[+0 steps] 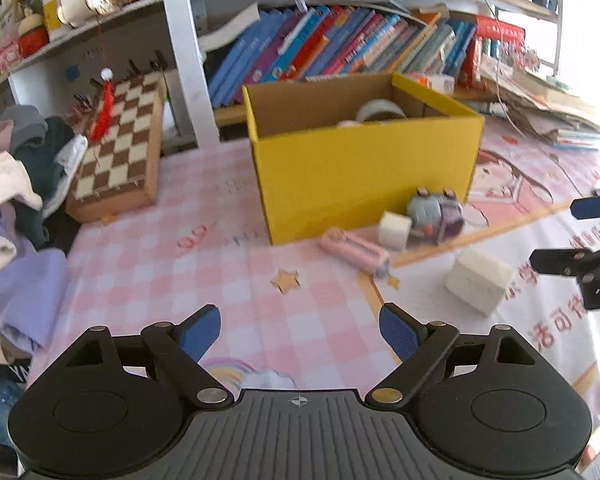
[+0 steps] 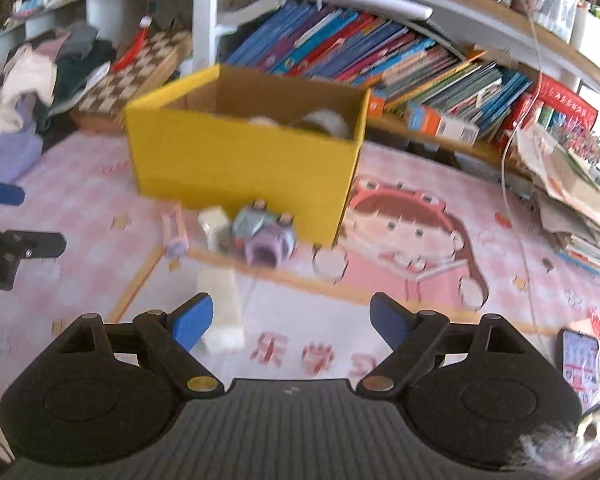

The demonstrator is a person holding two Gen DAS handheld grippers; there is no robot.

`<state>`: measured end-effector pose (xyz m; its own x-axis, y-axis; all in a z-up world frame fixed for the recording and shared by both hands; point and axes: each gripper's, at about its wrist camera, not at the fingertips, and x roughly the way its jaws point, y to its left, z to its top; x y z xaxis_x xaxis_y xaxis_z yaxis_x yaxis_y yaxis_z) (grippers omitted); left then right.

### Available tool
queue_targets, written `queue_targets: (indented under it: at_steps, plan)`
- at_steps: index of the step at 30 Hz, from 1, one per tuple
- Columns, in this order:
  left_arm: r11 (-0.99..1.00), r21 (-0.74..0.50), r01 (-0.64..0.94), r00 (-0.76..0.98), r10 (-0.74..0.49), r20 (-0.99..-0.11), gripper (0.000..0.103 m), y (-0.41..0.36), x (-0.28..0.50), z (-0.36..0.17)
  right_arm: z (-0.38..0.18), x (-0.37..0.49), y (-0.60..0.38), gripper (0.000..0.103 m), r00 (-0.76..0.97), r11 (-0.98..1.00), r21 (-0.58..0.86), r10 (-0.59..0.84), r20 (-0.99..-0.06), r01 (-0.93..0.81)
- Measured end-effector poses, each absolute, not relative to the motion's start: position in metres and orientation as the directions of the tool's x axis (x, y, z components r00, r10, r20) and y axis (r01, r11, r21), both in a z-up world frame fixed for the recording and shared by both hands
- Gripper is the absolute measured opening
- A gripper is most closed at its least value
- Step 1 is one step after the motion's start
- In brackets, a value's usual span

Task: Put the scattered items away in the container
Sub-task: 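Withdraw both open grippers from the box back over the desk mat, then lower the right gripper onto the white eraser block and close it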

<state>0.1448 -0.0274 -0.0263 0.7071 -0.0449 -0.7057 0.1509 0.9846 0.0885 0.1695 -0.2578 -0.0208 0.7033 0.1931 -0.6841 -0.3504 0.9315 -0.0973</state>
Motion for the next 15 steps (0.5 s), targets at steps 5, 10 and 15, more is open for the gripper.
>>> queue_targets:
  at_steps: [5, 10, 15]
  plan:
    - [0.979, 0.101, 0.177, 0.689, -0.050, -0.723, 0.089, -0.041, 0.139, -0.036, -0.033, 0.159, -0.256, 0.086, 0.684, 0.928, -0.103, 0.184, -0.706, -0.357]
    - [0.978, 0.090, 0.188, 0.677, -0.062, -0.734, 0.089, -0.051, 0.135, -0.042, -0.040, 0.153, -0.257, 0.086, 0.665, 0.933, -0.084, 0.184, -0.724, -0.350]
    - [0.971, 0.106, 0.216, 0.690, -0.075, -0.720, 0.089, -0.064, 0.134, -0.044, -0.042, 0.152, -0.251, 0.085, 0.676, 0.919, -0.117, 0.187, -0.713, -0.378]
